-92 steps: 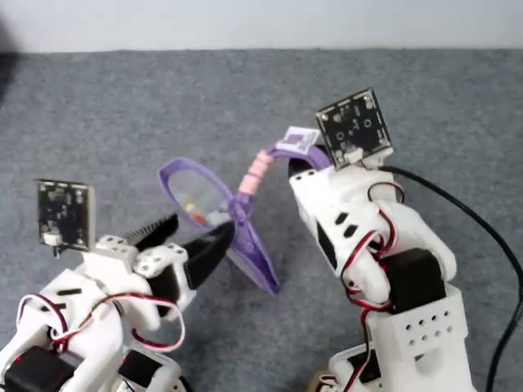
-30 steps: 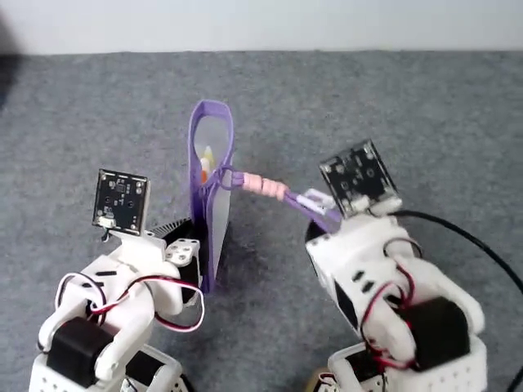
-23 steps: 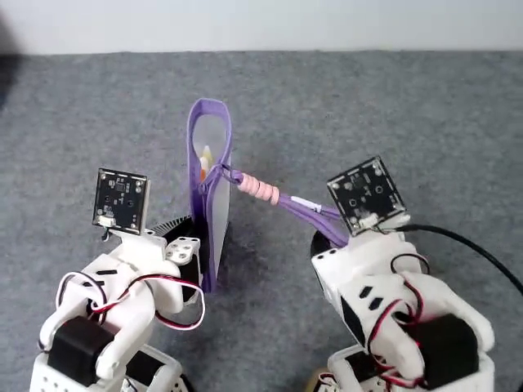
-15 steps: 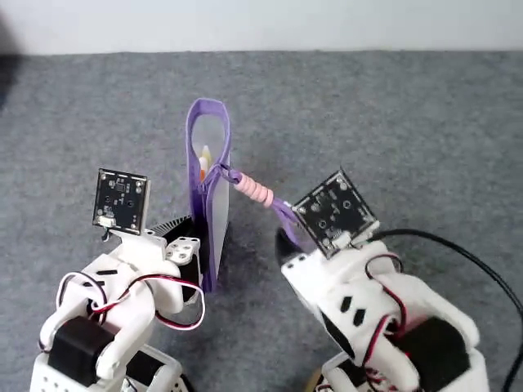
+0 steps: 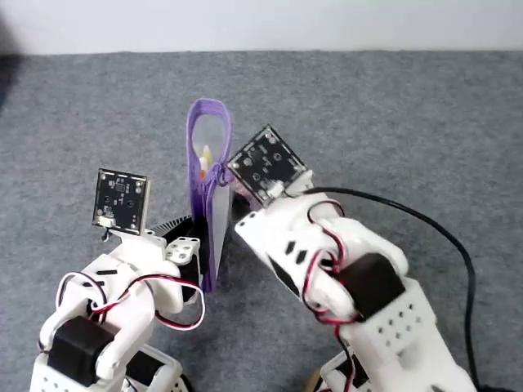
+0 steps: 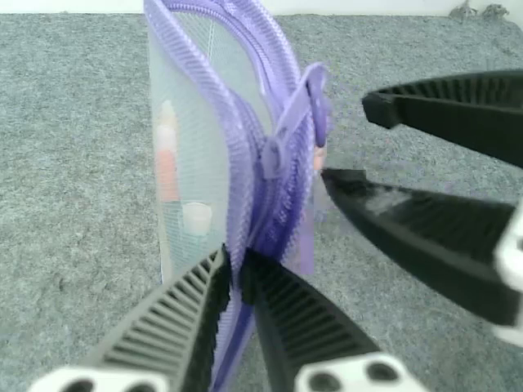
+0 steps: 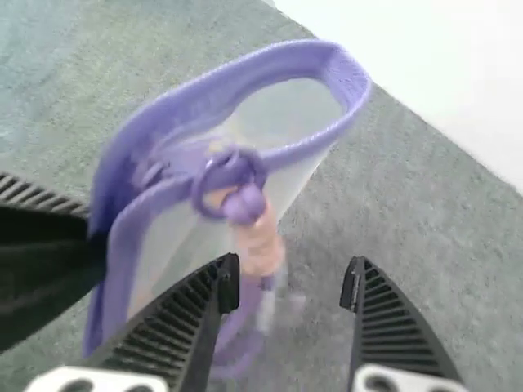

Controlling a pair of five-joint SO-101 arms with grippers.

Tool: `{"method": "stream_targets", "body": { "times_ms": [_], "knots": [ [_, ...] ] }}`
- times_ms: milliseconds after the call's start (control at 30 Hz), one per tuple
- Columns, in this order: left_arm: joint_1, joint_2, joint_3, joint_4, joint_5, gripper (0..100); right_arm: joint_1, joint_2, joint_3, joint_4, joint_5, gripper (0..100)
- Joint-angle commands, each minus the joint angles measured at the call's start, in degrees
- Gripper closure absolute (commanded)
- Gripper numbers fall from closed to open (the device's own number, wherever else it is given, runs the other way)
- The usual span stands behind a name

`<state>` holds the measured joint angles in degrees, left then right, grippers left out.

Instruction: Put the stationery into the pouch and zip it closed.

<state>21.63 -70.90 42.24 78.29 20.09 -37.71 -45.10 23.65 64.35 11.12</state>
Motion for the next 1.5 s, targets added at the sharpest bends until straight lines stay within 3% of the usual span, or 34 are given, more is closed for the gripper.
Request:
{"method": "stream_targets", "body": {
  "times_ms": [0, 433, 600, 900, 967, 1167, 1467],
  "knots": [
    [-0.44, 0.09, 0.04, -0.53, -0.26, 99, 0.13, 2.77, -0.7, -3.38, 2.29, 79.4],
    [-0.44, 0.09, 0.4, -0.62, -0.26, 99, -0.13, 7.52, -0.7, -6.99, 7.21, 80.0],
    [-0.44, 0.09, 0.4, -0.7, -0.26, 99, -0.13, 6.81, -0.79, -11.12, 9.93, 98.6],
    [-0.44, 0.0, -0.48, 0.35, -0.26, 98, -0.04, 4.97, -0.79, -12.18, 11.16, 99.1],
    [-0.44, 0.0, -2.95, 2.9, -0.53, 95, -0.04, 4.97, -0.79, -12.18, 11.16, 99.1],
    [-0.88, 0.0, -10.95, 10.9, -0.18, 68, -0.04, 5.05, -0.79, -12.09, 10.9, 99.1],
    [-0.62, 0.44, -14.37, 11.25, 0.88, 68, -0.22, 5.05, -0.79, -12.0, 10.81, 99.1]
  ]
}}
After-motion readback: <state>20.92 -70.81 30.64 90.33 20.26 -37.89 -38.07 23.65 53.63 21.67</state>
